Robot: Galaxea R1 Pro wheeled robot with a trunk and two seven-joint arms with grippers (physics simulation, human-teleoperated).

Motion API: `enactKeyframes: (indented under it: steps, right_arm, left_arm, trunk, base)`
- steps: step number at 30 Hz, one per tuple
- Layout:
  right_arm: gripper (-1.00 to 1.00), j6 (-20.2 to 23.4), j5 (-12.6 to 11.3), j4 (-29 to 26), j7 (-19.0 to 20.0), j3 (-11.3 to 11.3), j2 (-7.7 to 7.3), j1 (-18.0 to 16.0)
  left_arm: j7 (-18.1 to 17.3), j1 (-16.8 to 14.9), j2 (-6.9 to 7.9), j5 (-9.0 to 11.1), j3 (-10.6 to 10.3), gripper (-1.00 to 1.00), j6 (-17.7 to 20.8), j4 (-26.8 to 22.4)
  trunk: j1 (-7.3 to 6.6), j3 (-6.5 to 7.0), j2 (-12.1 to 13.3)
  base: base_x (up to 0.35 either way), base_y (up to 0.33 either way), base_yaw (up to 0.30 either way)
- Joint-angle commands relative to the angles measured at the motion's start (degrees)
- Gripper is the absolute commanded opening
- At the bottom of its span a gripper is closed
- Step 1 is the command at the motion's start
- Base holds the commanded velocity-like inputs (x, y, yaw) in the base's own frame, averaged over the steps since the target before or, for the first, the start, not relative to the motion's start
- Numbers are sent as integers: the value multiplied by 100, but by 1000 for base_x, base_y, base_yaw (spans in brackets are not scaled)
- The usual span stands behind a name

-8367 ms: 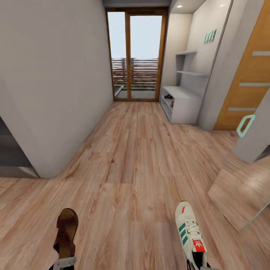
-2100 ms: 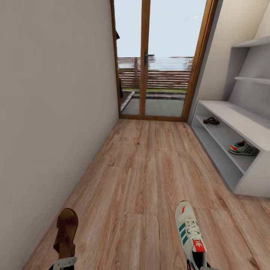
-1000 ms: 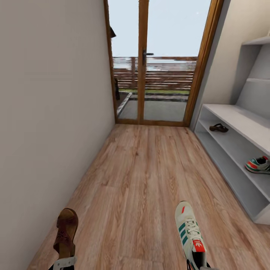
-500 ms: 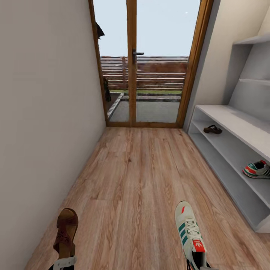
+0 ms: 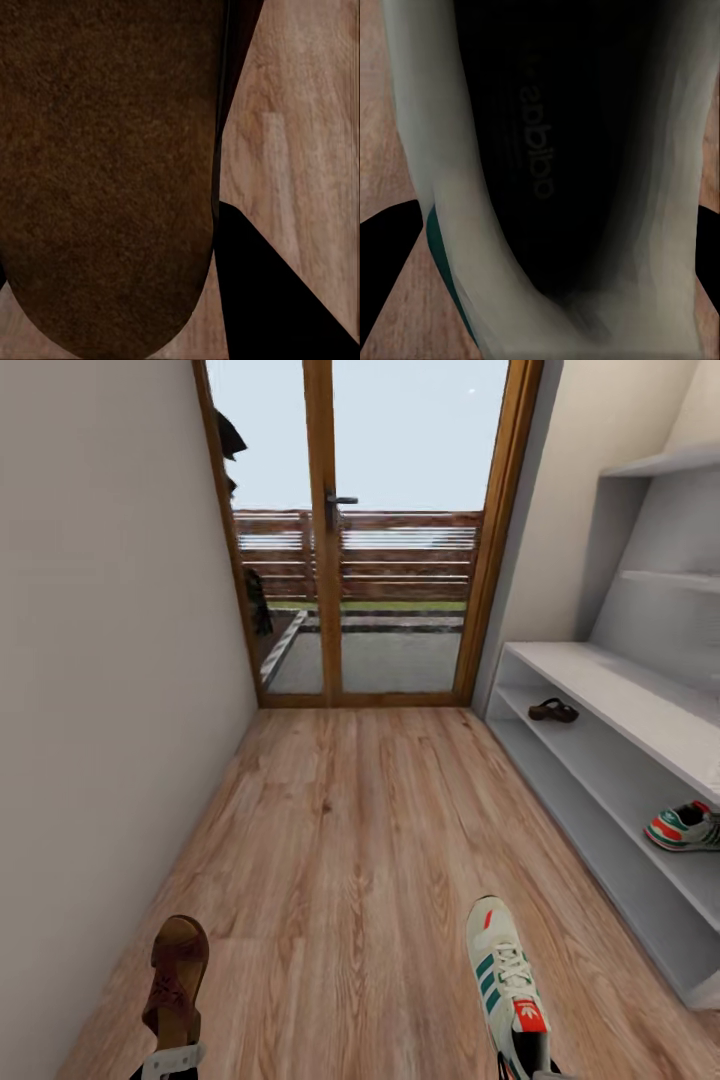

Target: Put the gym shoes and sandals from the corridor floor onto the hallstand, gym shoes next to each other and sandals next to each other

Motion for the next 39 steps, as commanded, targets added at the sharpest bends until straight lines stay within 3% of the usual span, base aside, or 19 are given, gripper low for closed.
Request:
enactKeyframes:
  steps: [1, 39]
  right_arm:
    - [-100, -15, -30, 4, -33, 47, -5, -5]
    - [-100, -20, -31, 4, -41, 42, -12, -5]
  left_arm:
    - [-27, -4, -4, -76, 51, -100, -24, 0]
    - [-27, -4, -4, -71, 51, -100, -24, 0]
  trunk:
    - [2, -5, -2]
    - [2, 1, -2]
  base:
    - [339, 0, -279]
    - [339, 8, -28]
